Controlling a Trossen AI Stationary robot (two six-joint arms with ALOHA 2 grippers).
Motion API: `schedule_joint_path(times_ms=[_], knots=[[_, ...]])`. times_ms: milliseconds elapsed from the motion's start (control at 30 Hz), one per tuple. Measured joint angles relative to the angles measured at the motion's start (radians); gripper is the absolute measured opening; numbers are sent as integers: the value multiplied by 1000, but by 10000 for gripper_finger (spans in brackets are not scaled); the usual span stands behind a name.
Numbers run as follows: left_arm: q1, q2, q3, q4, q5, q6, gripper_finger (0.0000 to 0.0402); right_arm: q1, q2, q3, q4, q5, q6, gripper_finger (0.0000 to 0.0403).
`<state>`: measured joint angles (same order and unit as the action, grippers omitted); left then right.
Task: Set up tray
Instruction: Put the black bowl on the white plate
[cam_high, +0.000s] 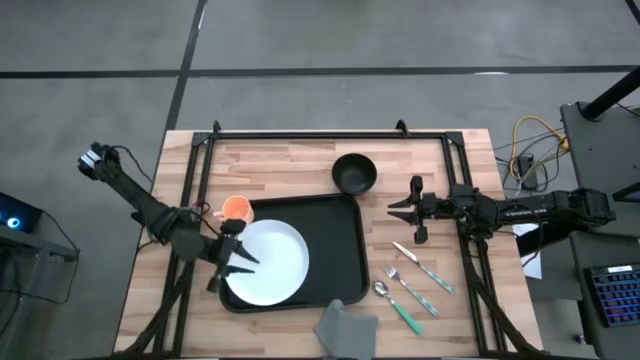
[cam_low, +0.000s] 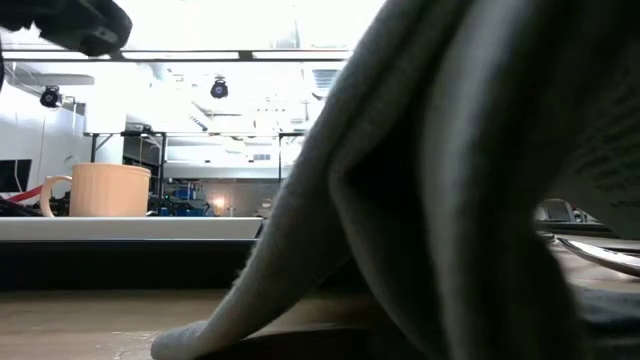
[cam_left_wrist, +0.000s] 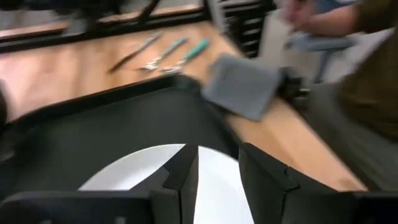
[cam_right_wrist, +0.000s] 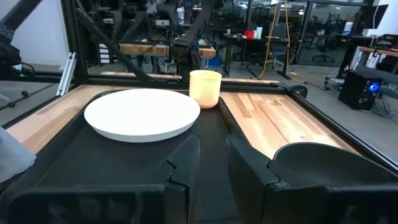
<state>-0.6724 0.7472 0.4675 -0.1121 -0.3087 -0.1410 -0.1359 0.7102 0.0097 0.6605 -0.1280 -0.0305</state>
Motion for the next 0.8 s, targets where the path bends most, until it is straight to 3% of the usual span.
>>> schedule_joint_path(times_ms=[100, 433, 800], knots=[[1, -90, -65, 23, 45, -5, 96, 0, 0, 0, 0, 0, 0, 68], [12, -347, -189, 25, 36, 20, 96, 0, 0, 0, 0, 4, -4, 68], [76, -525, -207, 16, 55, 136, 96, -2, 0, 0, 2, 54, -33, 68]])
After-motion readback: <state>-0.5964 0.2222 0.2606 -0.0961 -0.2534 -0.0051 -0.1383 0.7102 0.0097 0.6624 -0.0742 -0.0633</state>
